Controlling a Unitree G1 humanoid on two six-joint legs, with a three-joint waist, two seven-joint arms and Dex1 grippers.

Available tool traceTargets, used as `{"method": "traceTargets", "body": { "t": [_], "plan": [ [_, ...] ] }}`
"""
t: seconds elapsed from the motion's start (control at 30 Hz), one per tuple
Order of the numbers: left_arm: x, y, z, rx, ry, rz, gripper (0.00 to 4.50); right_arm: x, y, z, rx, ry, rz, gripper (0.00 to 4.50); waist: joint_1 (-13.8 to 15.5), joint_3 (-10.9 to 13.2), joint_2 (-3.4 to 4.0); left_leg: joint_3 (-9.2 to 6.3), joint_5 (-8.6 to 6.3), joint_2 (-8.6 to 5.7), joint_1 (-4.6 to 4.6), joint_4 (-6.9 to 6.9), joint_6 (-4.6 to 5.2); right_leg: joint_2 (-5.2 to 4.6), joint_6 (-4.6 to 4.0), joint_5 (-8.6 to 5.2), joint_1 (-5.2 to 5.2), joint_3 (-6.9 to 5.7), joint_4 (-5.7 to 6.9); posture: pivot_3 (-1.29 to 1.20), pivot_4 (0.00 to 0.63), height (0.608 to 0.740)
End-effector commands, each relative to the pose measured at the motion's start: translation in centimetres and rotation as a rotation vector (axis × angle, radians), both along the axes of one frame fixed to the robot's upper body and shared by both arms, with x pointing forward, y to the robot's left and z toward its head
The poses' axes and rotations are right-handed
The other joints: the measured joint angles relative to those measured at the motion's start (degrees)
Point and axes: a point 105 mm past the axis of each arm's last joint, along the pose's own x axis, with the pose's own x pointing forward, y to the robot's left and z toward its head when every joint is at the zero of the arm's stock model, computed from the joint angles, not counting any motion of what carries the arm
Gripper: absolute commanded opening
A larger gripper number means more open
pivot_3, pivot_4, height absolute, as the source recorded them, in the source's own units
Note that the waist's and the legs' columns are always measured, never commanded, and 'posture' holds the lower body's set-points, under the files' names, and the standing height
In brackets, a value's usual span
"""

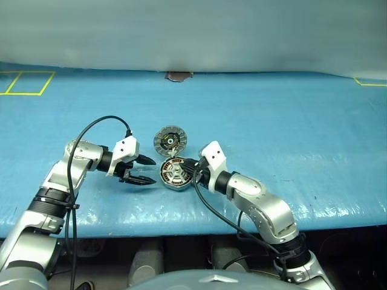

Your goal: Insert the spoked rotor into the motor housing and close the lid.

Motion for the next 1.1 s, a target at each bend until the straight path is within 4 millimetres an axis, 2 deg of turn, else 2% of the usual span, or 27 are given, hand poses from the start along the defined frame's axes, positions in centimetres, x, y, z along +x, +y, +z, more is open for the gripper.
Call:
{"method": "traceTargets", "body": {
  "t": [0.03,0.17,0.33,0.4,0.57,0.77,0.83,0.93,1.1],
  "plan": [
    [0.5,-0.3,1.3,-0.015,-0.054,-0.009,3.27,0.0,0.4,1.0,0.015,-0.036,0.014,0.05,0.0,0.0,0.00,0.00,0.00,0.00,0.00,0.00,0.00,0.00,0.00,0.00,0.00,0.00,0.00,0.00,0.150,0.740],
    [0.6,-0.4,1.3,-0.015,-0.060,-0.007,3.27,-0.1,0.8,0.4,0.013,-0.010,0.024,0.05,0.0,0.0,0.00,0.00,0.00,0.00,0.00,0.00,0.00,0.00,0.00,0.00,0.00,0.00,0.00,0.00,0.150,0.740],
    [0.6,-0.4,1.2,-0.013,-0.064,-0.001,3.27,-0.5,1.4,-2.1,-0.008,0.083,0.034,0.05,-0.1,0.0,0.00,0.00,0.00,0.00,0.00,0.00,0.00,0.00,0.00,0.00,0.00,0.00,-0.01,0.00,0.150,0.740],
    [0.6,-0.4,1.2,-0.013,-0.065,0.000,3.27,-0.4,1.2,-2.6,-0.024,0.085,0.024,0.05,-0.1,0.0,-0.01,0.00,0.00,0.00,0.02,-0.01,0.00,0.00,0.00,0.00,0.02,0.00,0.00,0.00,0.150,0.740],
    [0.7,-0.3,1.2,-0.012,-0.066,0.004,3.27,-0.5,1.1,0.1,0.005,-0.011,0.038,0.05,-0.2,0.0,0.00,0.00,0.00,0.01,0.04,0.00,0.00,0.01,0.00,0.00,0.02,0.00,0.01,0.00,0.150,0.740],
    [0.8,-0.5,1.2,-0.017,-0.069,0.000,3.27,-1.0,0.8,3.9,-0.054,-0.185,0.124,0.05,-0.1,0.0,0.00,0.00,0.00,0.00,-0.02,-0.01,0.00,0.00,0.00,0.00,-0.02,0.00,0.00,0.00,0.150,0.740],
    [0.8,-0.7,1.1,-0.021,-0.070,-0.001,3.27,-1.6,0.2,4.0,-0.168,-0.235,0.196,0.05,-0.1,0.0,0.01,-0.01,0.00,0.00,-0.02,0.02,0.00,0.00,0.00,0.00,-0.01,-0.01,0.00,0.00,0.150,0.740],
    [0.8,-0.8,1.0,-0.025,-0.071,-0.002,3.27,-2.0,-1.4,2.5,-0.409,-0.267,0.295,0.05,0.2,0.0,0.01,0.00,0.00,-0.02,-0.03,0.05,0.00,-0.02,0.00,0.00,0.02,-0.01,-0.06,0.00,0.150,0.740],
    [0.8,-1.0,1.0,-0.037,-0.075,-0.001,3.27,-0.6,-2.8,2.7,-0.461,-0.279,0.246,0.05,0.0,0.0,-0.02,0.01,0.00,0.00,-0.08,0.00,0.00,-0.01,0.00,0.00,-0.05,-0.02,-0.08,0.00,0.150,0.740]
  ]
}}
